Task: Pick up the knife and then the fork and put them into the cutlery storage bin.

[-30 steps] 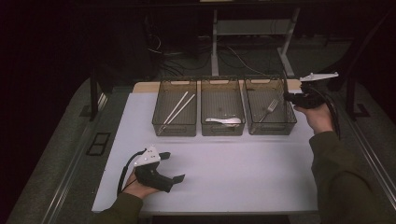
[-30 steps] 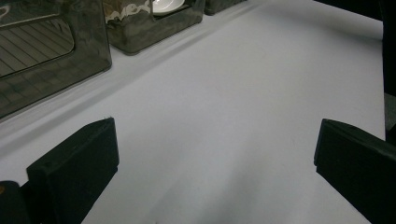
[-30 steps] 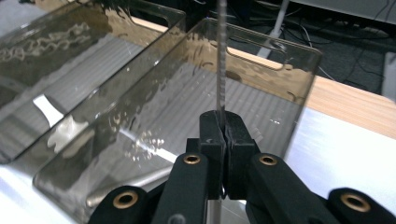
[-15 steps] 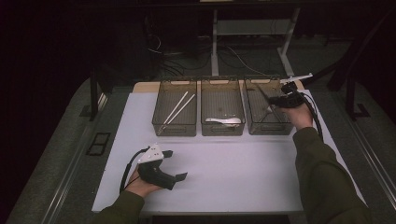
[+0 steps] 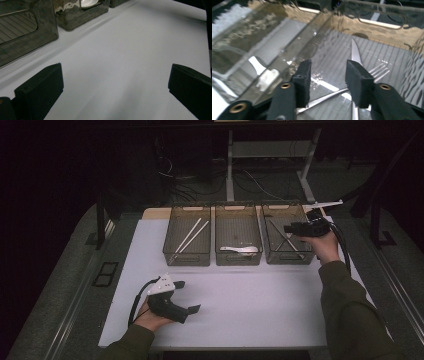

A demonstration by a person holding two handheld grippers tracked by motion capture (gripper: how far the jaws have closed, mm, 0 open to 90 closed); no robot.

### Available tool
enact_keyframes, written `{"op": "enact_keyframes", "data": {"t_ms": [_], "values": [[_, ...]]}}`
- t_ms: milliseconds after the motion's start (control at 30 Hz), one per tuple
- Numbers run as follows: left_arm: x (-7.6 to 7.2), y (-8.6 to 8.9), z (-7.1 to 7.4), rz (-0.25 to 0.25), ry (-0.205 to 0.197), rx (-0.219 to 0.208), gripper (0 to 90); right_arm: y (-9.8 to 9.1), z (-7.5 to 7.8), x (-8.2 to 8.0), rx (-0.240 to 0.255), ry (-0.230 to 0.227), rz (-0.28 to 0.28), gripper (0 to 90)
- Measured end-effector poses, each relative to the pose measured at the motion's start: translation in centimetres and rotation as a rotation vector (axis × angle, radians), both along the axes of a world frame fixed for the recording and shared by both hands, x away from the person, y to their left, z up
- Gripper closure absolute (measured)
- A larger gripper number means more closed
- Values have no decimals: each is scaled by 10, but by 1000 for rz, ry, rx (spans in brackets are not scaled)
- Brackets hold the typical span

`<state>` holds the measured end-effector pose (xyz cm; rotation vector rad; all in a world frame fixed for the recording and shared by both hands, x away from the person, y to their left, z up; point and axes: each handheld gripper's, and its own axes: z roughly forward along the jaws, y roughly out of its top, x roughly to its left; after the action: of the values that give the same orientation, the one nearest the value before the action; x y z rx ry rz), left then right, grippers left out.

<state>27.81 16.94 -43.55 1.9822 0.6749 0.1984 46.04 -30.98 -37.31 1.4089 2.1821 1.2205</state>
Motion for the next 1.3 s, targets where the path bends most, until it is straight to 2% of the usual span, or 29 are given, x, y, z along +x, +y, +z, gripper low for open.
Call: {"op": "enact_keyframes", "data": {"t_ms": [100,300,533,867,1067,1300], "values": [[0,0,0,1,0,-1,0,0,4,-8,18,-23,18,468],[0,1,0,5,-3,-3,0,-1,12,-29,79,-65,59,398],[0,0,1,6,-3,1,0,-2,11,-63,134,-108,107,348],[-1,1,2,2,-7,-2,0,11,4,-109,109,-177,179,257],[-3,0,2,-5,-8,-1,0,17,-8,-132,98,-183,202,211],[-3,0,2,-2,-8,-3,0,19,-23,-153,111,-180,216,177]]}}
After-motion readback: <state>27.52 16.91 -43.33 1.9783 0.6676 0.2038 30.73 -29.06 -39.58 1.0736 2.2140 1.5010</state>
